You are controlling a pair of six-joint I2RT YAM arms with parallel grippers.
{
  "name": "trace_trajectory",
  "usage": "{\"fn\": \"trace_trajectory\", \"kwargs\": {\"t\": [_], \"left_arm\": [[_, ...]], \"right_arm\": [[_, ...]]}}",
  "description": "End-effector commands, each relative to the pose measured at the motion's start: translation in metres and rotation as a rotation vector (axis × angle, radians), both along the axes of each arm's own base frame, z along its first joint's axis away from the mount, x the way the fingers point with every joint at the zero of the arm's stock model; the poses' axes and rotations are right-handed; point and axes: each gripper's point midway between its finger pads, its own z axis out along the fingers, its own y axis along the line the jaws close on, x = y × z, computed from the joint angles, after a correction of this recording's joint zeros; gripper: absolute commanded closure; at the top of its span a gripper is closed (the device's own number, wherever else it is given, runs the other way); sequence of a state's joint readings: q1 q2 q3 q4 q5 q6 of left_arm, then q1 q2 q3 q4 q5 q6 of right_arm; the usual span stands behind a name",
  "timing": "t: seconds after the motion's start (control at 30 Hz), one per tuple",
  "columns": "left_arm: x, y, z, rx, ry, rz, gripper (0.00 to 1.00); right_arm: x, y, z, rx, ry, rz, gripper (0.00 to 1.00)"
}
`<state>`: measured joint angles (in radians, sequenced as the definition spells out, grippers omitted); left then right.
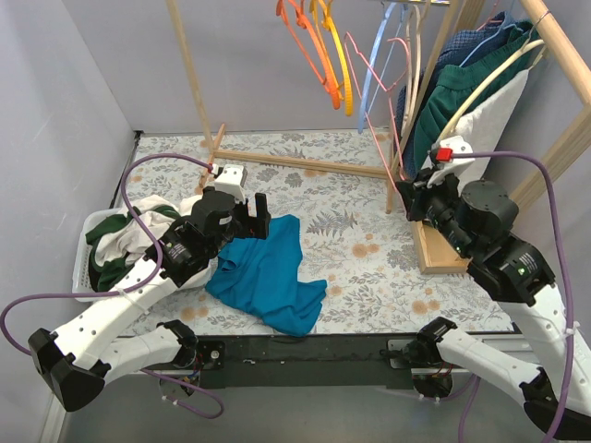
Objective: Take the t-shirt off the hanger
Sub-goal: Place the hanger at the clothesline.
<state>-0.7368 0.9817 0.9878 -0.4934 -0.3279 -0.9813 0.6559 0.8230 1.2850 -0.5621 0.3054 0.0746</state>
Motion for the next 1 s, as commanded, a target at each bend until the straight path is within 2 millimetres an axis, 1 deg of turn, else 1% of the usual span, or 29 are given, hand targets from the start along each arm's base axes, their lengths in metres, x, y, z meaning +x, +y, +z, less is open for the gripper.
{"fn": "trace_trajectory", "kwargs": {"t": [0.0,0.03,0.13,0.23,0.47,0.73,0.9,0.97], "left_arm": [[-0.003,0.001,0.000,-0.008,0.000,-0.005,0.14],[-0.003,0.001,0.002,-0.011,-0.004,-0.005,0.14],[-0.002,-0.001,0.003,-0.007,-0.003,-0.007,0.14],[-0.001,-0.002,0.005,-0.010,-0.002,-0.010,0.14],[-0.001,-0.002,0.002,-0.005,0.004,-0.008,0.14],[-0.001,-0.002,-0.001,0.002,0.012,-0.006,0.14],[0.000,-0.003,-0.006,0.005,0.022,-0.006,0.14],[-0.001,-0.003,-0.007,0.003,0.023,-0.008,0.14]], "right_arm": [[-0.026,0.006,0.026,0.072,-0.098,0.121,0.99],[-0.029,0.005,0.032,0.082,-0.120,0.128,0.99],[-0.030,0.003,0.050,0.089,-0.163,0.129,0.99],[-0.027,0.006,0.060,0.077,-0.180,0.141,0.99],[-0.021,0.014,0.068,0.072,-0.195,0.157,0.99],[-0.018,0.007,0.080,0.064,-0.236,0.123,0.99],[-0.022,0.006,0.091,0.086,-0.285,0.130,0.99],[-0.023,0.011,0.089,0.083,-0.279,0.156,0.99]]}}
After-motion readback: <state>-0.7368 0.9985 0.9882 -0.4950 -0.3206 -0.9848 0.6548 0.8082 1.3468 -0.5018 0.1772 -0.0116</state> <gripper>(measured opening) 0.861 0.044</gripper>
